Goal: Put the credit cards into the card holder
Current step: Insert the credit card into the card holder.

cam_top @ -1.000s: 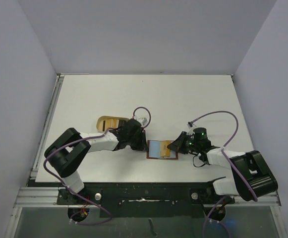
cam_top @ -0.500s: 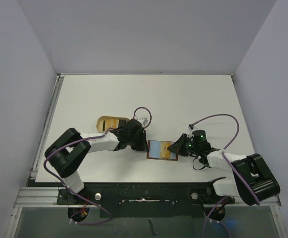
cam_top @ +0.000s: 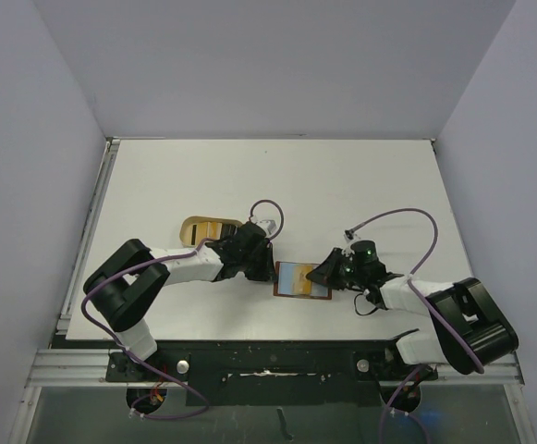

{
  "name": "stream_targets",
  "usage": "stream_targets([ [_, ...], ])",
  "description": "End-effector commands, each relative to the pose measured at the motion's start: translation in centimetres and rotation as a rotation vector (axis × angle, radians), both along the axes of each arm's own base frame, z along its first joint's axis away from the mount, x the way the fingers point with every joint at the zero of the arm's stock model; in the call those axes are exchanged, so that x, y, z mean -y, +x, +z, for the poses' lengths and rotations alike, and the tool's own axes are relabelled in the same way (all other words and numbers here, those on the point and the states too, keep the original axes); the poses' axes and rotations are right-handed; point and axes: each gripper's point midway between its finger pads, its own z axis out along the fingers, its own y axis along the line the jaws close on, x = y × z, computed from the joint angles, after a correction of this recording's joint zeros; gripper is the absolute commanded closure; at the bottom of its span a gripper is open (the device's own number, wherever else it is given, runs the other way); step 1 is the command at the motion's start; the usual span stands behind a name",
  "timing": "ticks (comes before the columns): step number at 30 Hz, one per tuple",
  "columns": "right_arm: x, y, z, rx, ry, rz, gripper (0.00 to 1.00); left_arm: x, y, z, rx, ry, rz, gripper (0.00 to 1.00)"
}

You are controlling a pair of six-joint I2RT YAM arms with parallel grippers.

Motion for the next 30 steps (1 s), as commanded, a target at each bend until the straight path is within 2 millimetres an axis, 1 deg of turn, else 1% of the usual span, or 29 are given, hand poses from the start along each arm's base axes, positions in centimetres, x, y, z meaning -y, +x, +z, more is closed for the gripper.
stream_targets([
  [1,0.1,-0.2,-1.0,-0.012,-0.078,0.053,0.98,-0.2,-0.8,-1.1,-0.020,0.050,-0.028,1.00],
  [3,0.0,0.2,-0.9,-0.005,-0.081,0.059,0.94,-0.1,-0.8,-1.0,-0.020,0.047,-0.028,1.00],
  [5,-0.3,0.5,-0.8,-0.008,-0.080,0.062,0.89,0.0,-0.9,-1.0,-0.019,0.043,-0.029,1.00],
  [11,-1.5,0.6,-0.7,-0.018,-0.070,0.072,0.77,0.1,-1.0,-0.9,-0.021,0.039,-0.029,1.00],
  [16,-2.3,0.9,-0.5,-0.032,-0.108,0.077,0.66,-0.1,-0.9,-0.9,-0.014,0.039,-0.018,1.00],
  [19,-1.9,0.7,-0.6,-0.042,-0.150,0.074,0.63,-0.1,-0.9,-0.8,-0.012,0.034,-0.014,1.00],
  [22,-1.2,0.6,-0.3,-0.035,-0.183,0.070,0.58,-0.2,-0.9,-0.8,-0.013,0.040,-0.010,1.00],
  [28,0.1,1.2,2.1,0.020,-0.249,0.053,0.43,-0.7,-0.6,-0.4,0.002,0.054,0.018,1.00],
  [30,0.6,1.4,2.9,0.035,-0.269,0.046,0.41,-0.7,-0.5,0.0,0.009,0.050,0.035,1.00],
])
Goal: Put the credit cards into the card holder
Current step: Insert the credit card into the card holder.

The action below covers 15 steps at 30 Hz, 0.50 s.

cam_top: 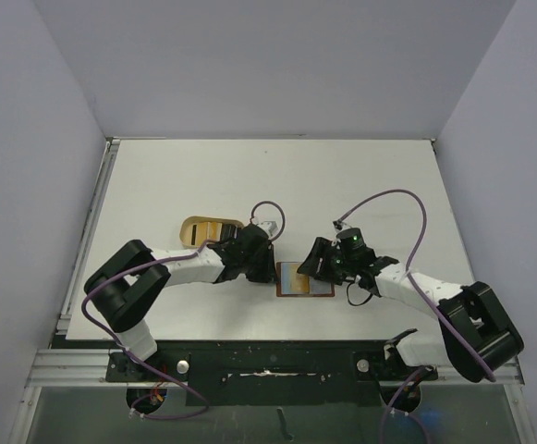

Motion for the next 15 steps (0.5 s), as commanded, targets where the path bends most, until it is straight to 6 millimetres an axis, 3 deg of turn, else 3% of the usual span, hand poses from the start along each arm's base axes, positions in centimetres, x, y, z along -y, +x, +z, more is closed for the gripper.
stream_targets([
  [1,1.9,0.8,1.8,0.055,-0.103,-0.025,0.41,-0.9,0.0,0.4,0.009,0.035,0.037,1.00],
  [4,2.7,0.5,2.0,0.061,-0.126,-0.029,0.42,-0.4,0.4,1.8,0.027,0.006,0.053,0.99],
  [8,3.5,0.4,1.9,0.074,-0.145,-0.037,0.51,0.5,0.8,3.8,0.042,-0.059,0.064,0.91],
  [15,2.3,0.6,2.0,0.096,-0.095,0.005,0.65,2.9,0.8,6.3,0.053,-0.219,0.040,0.78],
])
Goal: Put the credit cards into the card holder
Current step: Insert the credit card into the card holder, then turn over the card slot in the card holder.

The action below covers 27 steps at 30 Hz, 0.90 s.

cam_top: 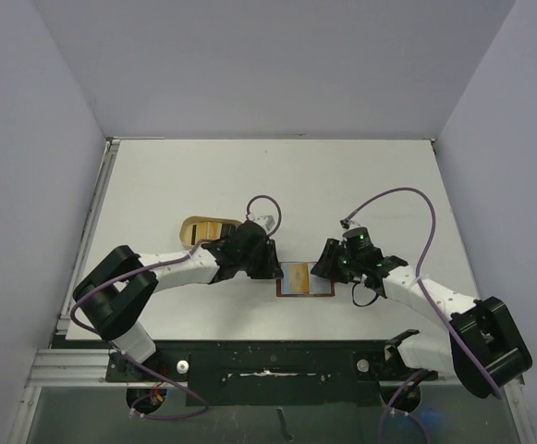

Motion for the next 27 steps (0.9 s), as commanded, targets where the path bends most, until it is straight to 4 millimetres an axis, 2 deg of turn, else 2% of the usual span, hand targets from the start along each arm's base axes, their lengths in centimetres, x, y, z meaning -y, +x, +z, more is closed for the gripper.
stream_targets([
  [1,-1.2,0.9,1.0,0.058,0.051,0.040,0.65,2.9,0.7,3.8,0.058,-0.183,-0.021,0.76],
  [4,-1.8,1.0,0.5,0.046,0.069,0.053,0.66,3.6,0.5,3.5,0.040,-0.211,-0.043,0.71],
  [12,-3.1,0.8,-1.3,0.003,0.081,0.074,0.73,4.3,0.4,2.0,0.011,-0.231,-0.046,0.69],
  [16,-2.6,0.1,-3.0,-0.044,0.042,0.064,0.81,3.9,0.5,1.3,0.012,-0.212,-0.036,0.68],
  [20,-2.0,-0.7,-4.4,-0.076,0.010,0.052,0.92,3.6,0.7,1.2,0.023,-0.200,-0.025,0.67],
  [27,-2.4,-1.3,-5.2,-0.096,0.040,0.054,0.96,3.5,0.8,0.6,0.019,-0.184,-0.019,0.67],
])
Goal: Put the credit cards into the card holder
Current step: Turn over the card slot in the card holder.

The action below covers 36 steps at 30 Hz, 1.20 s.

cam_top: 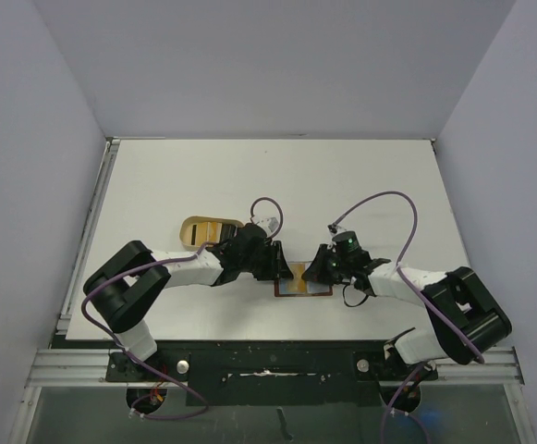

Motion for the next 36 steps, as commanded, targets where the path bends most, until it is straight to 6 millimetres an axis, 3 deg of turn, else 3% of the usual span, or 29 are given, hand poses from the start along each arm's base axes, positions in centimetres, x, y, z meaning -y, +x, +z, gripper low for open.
stream_targets([
  [1,0.7,-1.5,-2.2,-0.055,-0.041,-0.002,0.96,0.6,0.9,0.5,0.043,-0.025,0.014,0.67],
  [21,0.7,-1.9,-3.1,-0.076,-0.037,-0.004,0.98,-2.2,1.8,0.5,0.084,0.095,0.130,0.65],
  [30,0.7,-1.9,-3.1,-0.077,-0.035,-0.004,0.98,-0.9,1.3,0.5,0.062,0.019,0.092,0.65],
  [36,0.8,-2.0,-3.2,-0.080,-0.037,-0.005,0.98,-1.0,1.5,1.0,0.068,0.030,0.103,0.67],
])
